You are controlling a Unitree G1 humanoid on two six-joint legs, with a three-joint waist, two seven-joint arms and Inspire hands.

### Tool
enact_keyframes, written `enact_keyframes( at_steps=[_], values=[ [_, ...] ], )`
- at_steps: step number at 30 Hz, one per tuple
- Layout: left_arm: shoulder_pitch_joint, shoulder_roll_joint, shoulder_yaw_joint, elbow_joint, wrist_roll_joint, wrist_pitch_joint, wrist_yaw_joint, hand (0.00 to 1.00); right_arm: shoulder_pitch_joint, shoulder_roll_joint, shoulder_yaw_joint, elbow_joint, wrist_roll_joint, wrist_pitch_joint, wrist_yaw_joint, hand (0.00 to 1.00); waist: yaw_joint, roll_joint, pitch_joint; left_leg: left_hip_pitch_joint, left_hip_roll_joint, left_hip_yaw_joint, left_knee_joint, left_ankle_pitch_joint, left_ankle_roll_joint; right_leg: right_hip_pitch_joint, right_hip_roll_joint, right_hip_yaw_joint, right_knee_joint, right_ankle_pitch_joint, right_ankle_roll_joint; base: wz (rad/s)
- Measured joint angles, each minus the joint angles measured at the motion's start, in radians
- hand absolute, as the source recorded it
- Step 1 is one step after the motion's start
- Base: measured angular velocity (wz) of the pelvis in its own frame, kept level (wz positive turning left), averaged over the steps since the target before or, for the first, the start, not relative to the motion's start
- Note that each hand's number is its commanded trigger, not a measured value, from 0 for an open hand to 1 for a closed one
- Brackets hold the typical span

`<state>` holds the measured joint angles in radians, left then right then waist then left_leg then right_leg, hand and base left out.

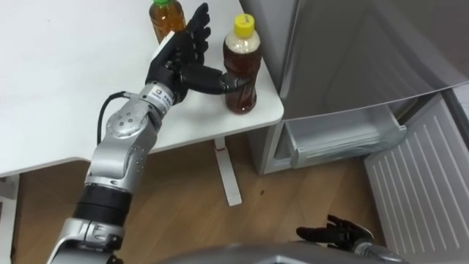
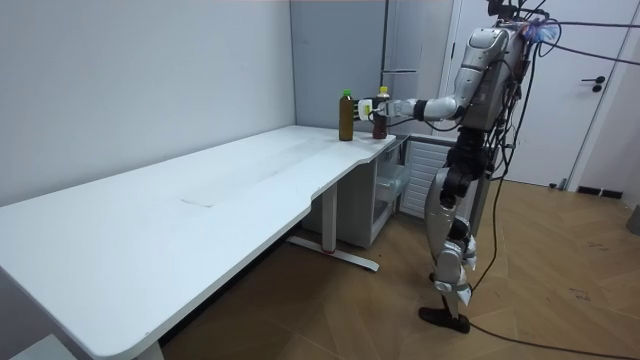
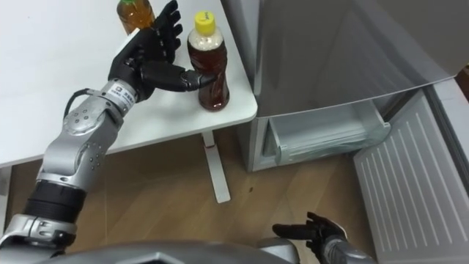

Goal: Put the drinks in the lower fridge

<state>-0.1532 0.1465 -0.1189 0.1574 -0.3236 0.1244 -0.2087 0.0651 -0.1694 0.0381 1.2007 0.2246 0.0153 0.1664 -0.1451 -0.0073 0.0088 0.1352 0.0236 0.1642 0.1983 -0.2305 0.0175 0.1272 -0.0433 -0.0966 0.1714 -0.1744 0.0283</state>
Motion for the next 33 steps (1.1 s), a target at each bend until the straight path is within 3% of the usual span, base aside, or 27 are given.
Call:
enact_keyframes(
  at_steps=[15, 16, 18, 33],
  values=[
    [-0.03, -0.014, -0.019, 0.0, -0.001, 0.0, -0.002, 0.0, -0.019, -0.003, 0.0, 0.009, 0.004, -0.001, -0.004, 0.0, -0.031, 0.008, 0.0024, -0.002, 0.0, 0.0, -0.002, 0.0, 0.0, 0.0, 0.002, 0.007, 0.0, 0.005, 0.001, 0.0],
    [-0.03, -0.015, -0.024, 0.0, -0.001, 0.0, -0.001, 0.11, -0.02, -0.003, 0.001, 0.01, 0.005, -0.001, -0.003, 0.0, -0.037, 0.009, 0.0024, -0.002, 0.0, 0.0, -0.002, 0.0, 0.0, 0.0, 0.002, 0.007, 0.0, 0.005, 0.001, 0.0],
    [-0.031, -0.016, -0.024, 0.0, -0.001, 0.0, 0.0, 1.0, -0.025, -0.002, 0.001, 0.009, 0.005, -0.002, -0.003, 0.0, -0.046, 0.009, 0.0031, -0.002, 0.0, 0.0, -0.002, 0.0, 0.0, 0.0, 0.001, 0.008, -0.001, 0.005, 0.001, 0.0],
    [-0.04, -0.016, -0.05, 0.02, 0.0, -0.009, -0.002, 1.0, -0.029, -0.006, 0.0, 0.009, 0.005, -0.005, -0.002, 0.0, -0.069, 0.015, 0.0073, 0.001, 0.001, 0.001, -0.011, 0.0, 0.0, 0.0, 0.002, 0.009, -0.001, 0.005, 0.001, 0.0]
  ],
)
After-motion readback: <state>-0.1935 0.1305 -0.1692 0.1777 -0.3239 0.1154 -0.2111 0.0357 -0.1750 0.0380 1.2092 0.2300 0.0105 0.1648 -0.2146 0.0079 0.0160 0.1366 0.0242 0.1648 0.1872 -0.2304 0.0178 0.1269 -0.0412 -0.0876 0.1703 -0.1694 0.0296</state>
